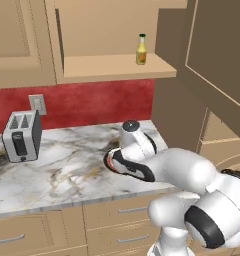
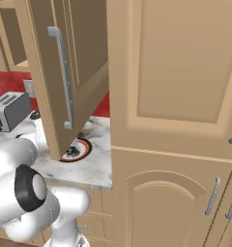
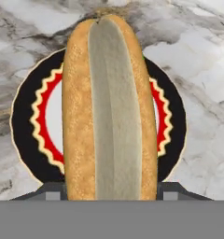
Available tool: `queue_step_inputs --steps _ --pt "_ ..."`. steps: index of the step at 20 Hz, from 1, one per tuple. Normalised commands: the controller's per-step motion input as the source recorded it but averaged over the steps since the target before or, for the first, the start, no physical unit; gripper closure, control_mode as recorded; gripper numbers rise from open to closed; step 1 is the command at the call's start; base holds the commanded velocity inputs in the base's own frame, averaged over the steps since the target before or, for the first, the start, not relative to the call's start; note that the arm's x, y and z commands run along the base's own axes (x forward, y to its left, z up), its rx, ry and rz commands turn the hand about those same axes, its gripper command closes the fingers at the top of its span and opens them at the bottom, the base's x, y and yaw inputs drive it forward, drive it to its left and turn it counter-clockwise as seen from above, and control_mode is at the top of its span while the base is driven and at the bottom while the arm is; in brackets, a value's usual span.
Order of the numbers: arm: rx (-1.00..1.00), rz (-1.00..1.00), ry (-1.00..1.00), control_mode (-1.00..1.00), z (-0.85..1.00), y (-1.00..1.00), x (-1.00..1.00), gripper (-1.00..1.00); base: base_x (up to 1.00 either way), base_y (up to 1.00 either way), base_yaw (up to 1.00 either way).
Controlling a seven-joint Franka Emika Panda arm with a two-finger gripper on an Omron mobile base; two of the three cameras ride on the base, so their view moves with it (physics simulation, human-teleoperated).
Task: Move the hot dog bun to the plate on the dining table and place the condiment next to that plate. Then navigate to the fridge and take the sausage and place it on the plate as well.
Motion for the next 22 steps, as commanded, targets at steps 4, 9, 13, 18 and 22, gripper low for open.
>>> queue_step_inputs --steps 4,9,13,18,22 --pt "0.0 0.0 -0.12 -1.0 0.96 0.0 -0.61 1.0 0.0 0.0 0.0" --pt "0.0 0.0 -0.06 -1.0 0.97 0.0 -0.55 1.0 0.0 0.0 0.0" --pt "0.0 0.0 -0.02 -1.0 0.88 0.0 -0.54 1.0 0.0 0.0 0.0" --pt "0.01 -0.01 0.0 -1.0 0.85 -0.01 -0.31 1.0 0.0 0.0 0.0" --pt "0.0 -0.04 0.0 -1.0 0.73 0.0 -0.16 1.0 0.0 0.0 0.0"
